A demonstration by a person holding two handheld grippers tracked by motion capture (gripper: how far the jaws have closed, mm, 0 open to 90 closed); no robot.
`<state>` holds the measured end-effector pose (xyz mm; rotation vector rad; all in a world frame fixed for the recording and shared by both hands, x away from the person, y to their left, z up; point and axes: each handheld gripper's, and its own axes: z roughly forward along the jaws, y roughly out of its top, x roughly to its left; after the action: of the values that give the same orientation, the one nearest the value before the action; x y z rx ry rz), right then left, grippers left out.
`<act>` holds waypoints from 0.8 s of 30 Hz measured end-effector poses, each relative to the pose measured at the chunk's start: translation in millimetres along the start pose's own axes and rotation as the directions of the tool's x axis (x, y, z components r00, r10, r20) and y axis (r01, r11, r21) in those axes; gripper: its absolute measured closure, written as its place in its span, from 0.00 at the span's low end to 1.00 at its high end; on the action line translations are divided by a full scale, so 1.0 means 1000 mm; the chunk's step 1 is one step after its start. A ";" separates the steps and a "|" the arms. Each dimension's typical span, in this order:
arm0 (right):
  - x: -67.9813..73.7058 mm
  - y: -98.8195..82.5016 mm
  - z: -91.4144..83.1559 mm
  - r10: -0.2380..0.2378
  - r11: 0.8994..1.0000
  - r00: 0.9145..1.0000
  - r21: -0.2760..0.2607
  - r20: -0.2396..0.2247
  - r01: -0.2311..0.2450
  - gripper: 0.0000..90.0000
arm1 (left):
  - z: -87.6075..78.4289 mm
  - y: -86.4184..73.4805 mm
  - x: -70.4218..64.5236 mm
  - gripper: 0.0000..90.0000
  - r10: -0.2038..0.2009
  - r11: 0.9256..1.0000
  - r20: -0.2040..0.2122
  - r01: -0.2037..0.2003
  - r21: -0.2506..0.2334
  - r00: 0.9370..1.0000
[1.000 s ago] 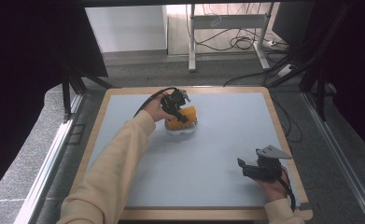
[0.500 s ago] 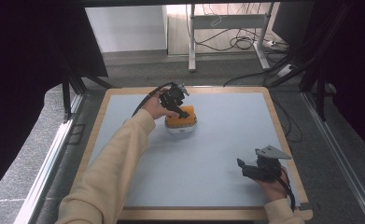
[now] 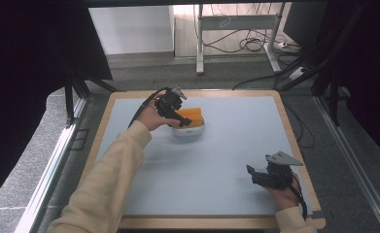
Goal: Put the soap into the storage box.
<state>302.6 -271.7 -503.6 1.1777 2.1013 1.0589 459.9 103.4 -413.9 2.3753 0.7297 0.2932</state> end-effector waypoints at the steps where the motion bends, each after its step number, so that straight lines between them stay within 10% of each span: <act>1: 0.000 0.000 0.000 -0.001 1.000 1.000 0.001 -0.001 0.001 0.20 | -0.002 -0.003 -0.002 0.22 -0.006 1.000 -0.005 0.006 0.000 1.000; 24: 0.001 -0.001 0.002 -0.009 1.000 1.000 0.018 0.007 0.009 0.20 | -0.046 -0.133 -0.052 0.25 -0.166 0.985 -0.067 0.163 -0.058 0.984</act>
<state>302.6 -270.1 -505.7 1.1780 2.1126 1.0324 343.0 183.6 -463.2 2.2488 0.9349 0.3241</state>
